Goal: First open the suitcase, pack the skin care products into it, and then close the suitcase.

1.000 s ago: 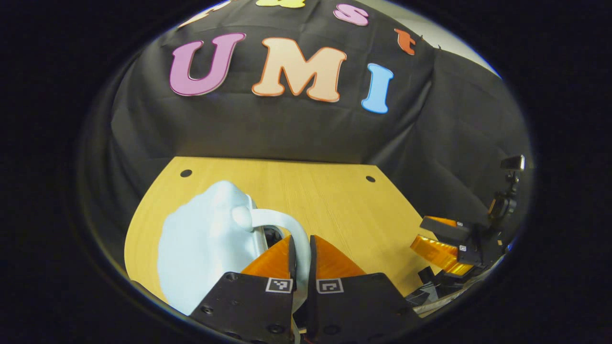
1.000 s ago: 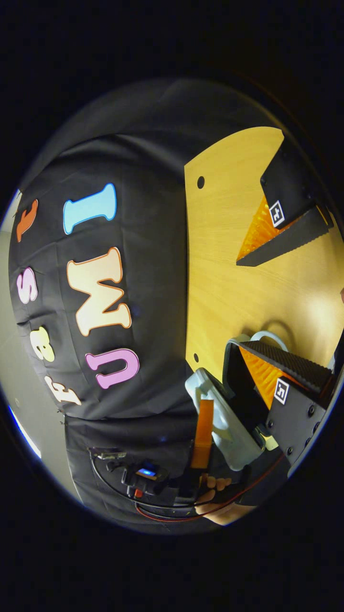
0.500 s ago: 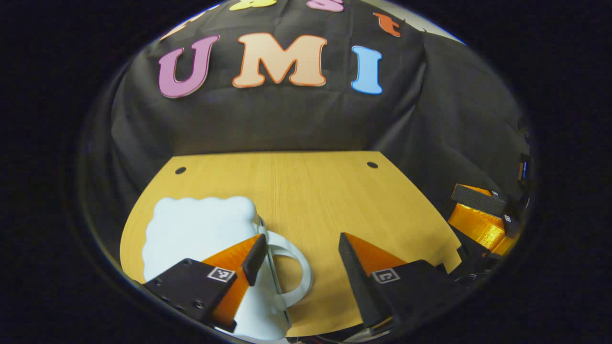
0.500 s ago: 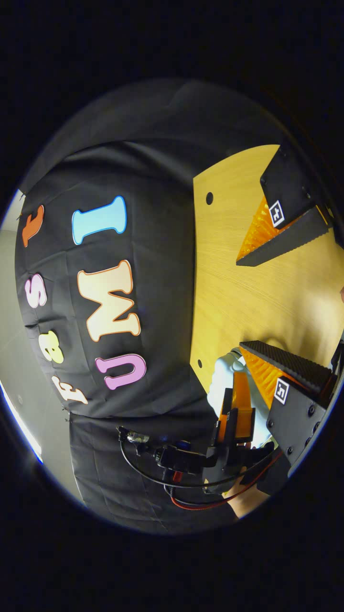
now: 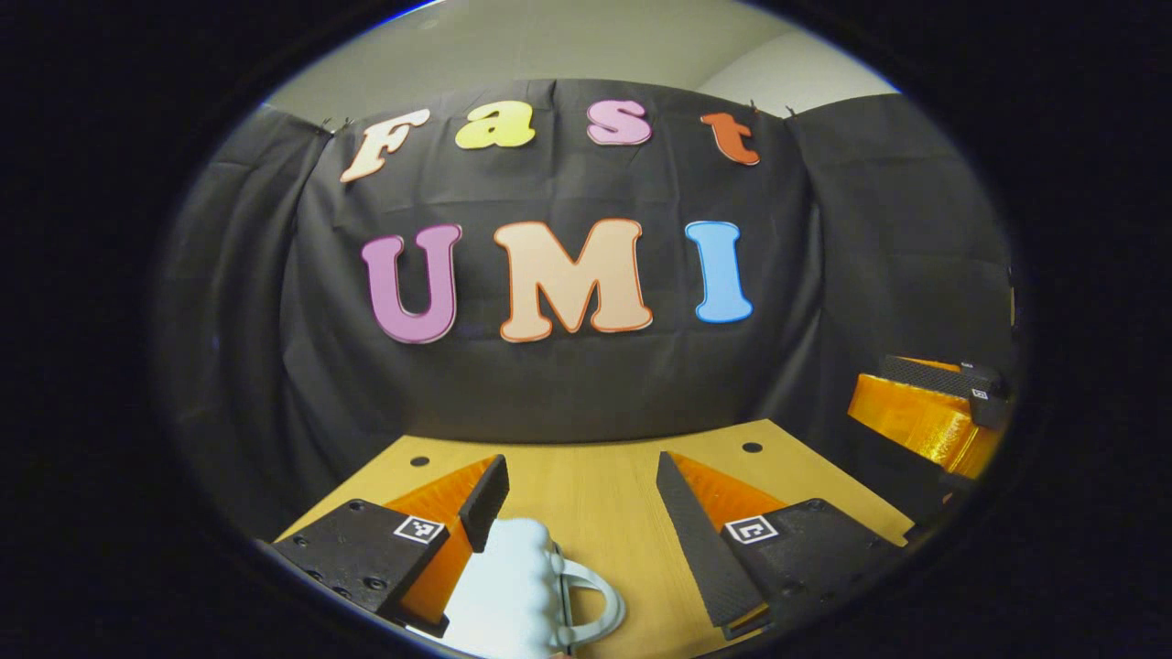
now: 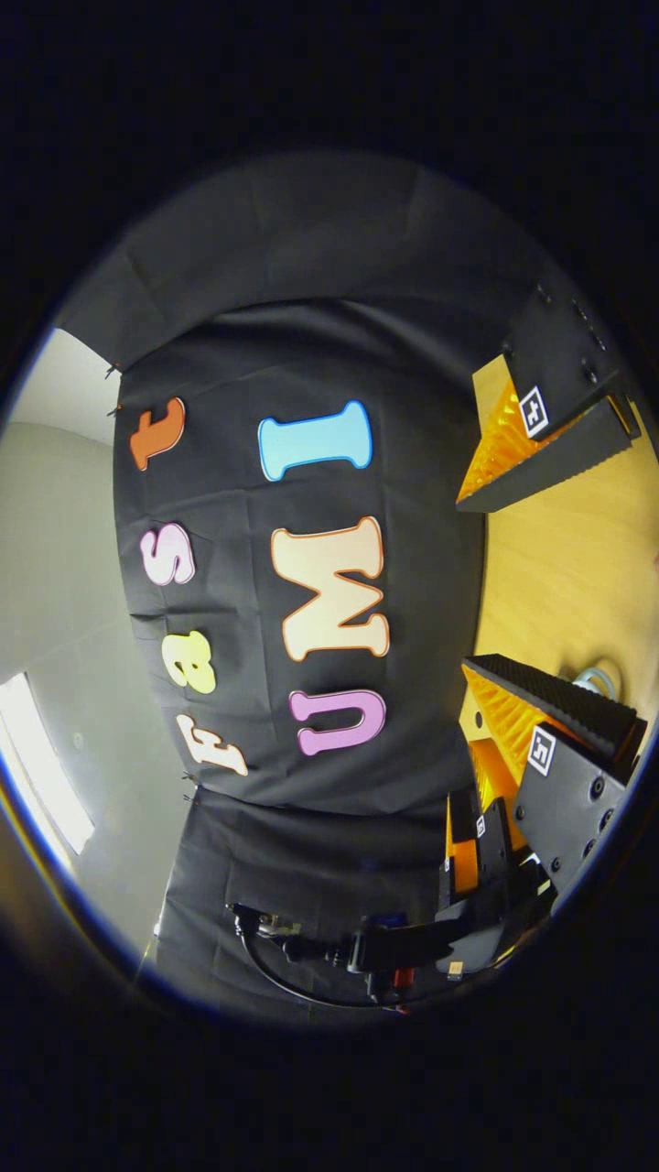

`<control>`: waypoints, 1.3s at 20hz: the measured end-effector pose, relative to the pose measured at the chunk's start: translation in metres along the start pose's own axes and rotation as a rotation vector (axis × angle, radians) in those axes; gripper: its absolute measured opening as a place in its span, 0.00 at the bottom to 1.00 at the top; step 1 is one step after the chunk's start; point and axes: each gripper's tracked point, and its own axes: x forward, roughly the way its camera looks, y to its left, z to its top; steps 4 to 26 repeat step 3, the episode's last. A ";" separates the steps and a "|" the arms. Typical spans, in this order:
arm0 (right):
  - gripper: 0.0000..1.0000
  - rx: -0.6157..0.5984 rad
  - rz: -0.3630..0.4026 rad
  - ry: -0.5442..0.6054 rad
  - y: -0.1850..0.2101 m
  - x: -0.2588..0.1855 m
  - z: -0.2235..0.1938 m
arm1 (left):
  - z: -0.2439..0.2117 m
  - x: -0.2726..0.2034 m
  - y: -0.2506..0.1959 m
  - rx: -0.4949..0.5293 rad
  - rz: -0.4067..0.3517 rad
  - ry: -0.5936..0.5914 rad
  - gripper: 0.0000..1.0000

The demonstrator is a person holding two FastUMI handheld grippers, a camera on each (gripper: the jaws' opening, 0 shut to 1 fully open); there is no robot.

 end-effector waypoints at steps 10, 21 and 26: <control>0.98 -0.013 -0.014 -0.022 0.018 -0.003 0.010 | 0.013 -0.006 0.006 0.009 -0.029 -0.027 0.95; 0.98 -0.013 -0.014 -0.022 0.018 -0.003 0.010 | 0.013 -0.006 0.006 0.009 -0.029 -0.027 0.95; 0.98 -0.013 -0.014 -0.022 0.018 -0.003 0.010 | 0.013 -0.006 0.006 0.009 -0.029 -0.027 0.95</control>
